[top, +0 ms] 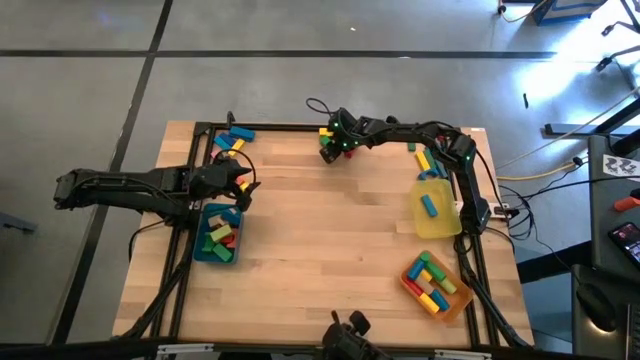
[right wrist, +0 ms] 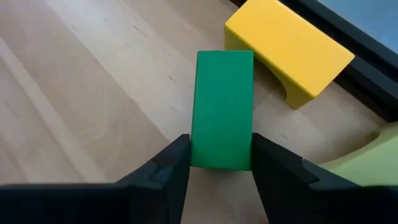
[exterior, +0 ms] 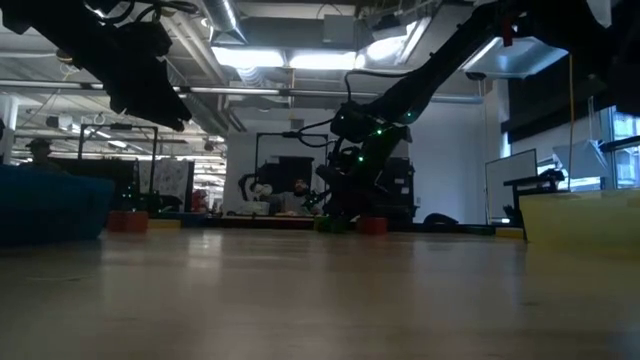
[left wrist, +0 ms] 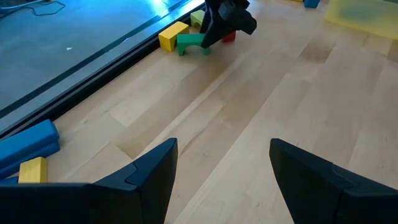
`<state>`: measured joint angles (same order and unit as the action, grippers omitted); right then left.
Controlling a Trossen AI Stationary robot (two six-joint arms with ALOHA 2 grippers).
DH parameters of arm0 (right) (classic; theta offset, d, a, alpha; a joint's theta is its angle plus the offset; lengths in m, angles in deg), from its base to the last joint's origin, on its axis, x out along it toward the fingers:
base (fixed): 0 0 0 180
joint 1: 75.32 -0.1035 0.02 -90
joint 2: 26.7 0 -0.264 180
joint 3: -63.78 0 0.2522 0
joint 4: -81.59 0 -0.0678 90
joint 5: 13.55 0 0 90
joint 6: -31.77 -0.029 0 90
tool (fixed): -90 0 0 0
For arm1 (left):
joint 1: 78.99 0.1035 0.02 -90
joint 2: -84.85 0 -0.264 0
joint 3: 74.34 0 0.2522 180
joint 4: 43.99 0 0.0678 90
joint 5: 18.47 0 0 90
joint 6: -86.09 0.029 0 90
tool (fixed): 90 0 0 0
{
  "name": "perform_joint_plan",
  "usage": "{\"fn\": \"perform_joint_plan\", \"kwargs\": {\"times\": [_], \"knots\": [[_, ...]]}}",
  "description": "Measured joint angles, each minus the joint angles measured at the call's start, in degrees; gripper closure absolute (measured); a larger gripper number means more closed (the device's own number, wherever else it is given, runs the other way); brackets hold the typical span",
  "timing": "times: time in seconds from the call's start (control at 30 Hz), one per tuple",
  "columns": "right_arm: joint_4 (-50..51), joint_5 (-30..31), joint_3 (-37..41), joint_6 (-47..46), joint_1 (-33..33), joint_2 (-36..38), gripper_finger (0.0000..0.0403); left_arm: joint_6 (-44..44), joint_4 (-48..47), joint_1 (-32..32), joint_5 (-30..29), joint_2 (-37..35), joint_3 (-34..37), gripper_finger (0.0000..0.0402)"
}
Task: Sort blocks by size
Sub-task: Put the green arch block into the blue bin
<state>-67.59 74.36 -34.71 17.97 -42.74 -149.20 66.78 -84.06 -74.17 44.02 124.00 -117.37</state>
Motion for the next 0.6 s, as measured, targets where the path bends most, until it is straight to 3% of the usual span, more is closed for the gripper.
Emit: {"fn": "perform_joint_plan", "kwargs": {"times": [0.23,0.6], "knots": [[0.44,0.53,0.04,3.32,-1.85,1.05,0.0265,0.08,-0.01,-0.02,0.0,0.0,0.0,0.0162],[-0.2,-0.07,0.04,6.39,-8.03,5.27,0.0251,1.31,0.0,-0.14,0.02,-0.07,0.0,0.0162]]}}
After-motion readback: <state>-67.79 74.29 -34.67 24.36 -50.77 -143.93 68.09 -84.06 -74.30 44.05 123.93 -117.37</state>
